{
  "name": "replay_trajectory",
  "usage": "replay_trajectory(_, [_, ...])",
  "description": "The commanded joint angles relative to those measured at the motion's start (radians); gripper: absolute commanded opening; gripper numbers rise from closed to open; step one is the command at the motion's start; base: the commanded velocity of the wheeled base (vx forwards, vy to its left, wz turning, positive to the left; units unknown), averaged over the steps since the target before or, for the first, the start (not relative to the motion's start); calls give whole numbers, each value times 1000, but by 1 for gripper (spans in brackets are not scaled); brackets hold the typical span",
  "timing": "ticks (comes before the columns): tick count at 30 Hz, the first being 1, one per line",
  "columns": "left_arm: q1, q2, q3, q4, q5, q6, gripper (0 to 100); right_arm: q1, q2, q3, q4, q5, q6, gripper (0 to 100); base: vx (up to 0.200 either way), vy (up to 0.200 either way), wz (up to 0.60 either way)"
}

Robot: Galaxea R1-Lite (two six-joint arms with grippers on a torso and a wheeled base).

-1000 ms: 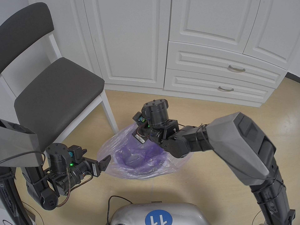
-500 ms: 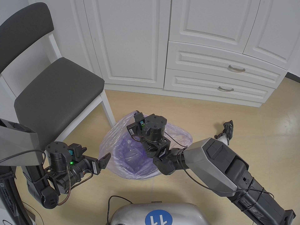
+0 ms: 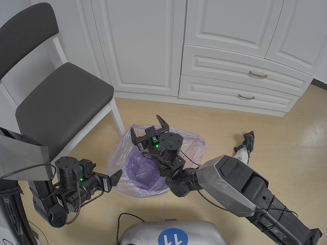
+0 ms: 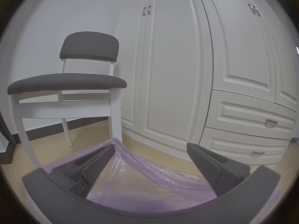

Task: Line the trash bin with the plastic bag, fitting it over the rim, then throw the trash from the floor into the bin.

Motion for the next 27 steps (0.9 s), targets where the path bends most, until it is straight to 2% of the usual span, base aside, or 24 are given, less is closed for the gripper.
replay_trajectory(1, [-13,85,-32,0,86,3,100,22,-388,527,176,134,-15,100,0,0,0])
replay_trajectory(3, [-13,117,-49,0,91,1,100,43,-471,589,282,145,24,100,0,0,0])
replay_trajectory(6, [-13,168,-81,0,98,-3,100,56,-510,606,296,142,76,100,0,0,0])
replay_trajectory(12, [-12,275,-170,0,192,-22,100,30,-564,698,286,143,85,100,0,0,0])
replay_trajectory(16, [-7,303,-233,0,213,-77,100,-1,-615,794,299,151,82,100,0,0,0])
replay_trajectory(20, [21,319,-284,1,238,-94,100,-50,-619,853,329,156,53,100,0,0,0])
replay_trajectory(22, [33,319,-297,1,240,-94,100,-89,-602,856,372,157,16,100,0,0,0])
replay_trajectory(27, [53,313,-317,1,240,-100,100,-141,-515,790,378,157,-1,100,0,0,0])
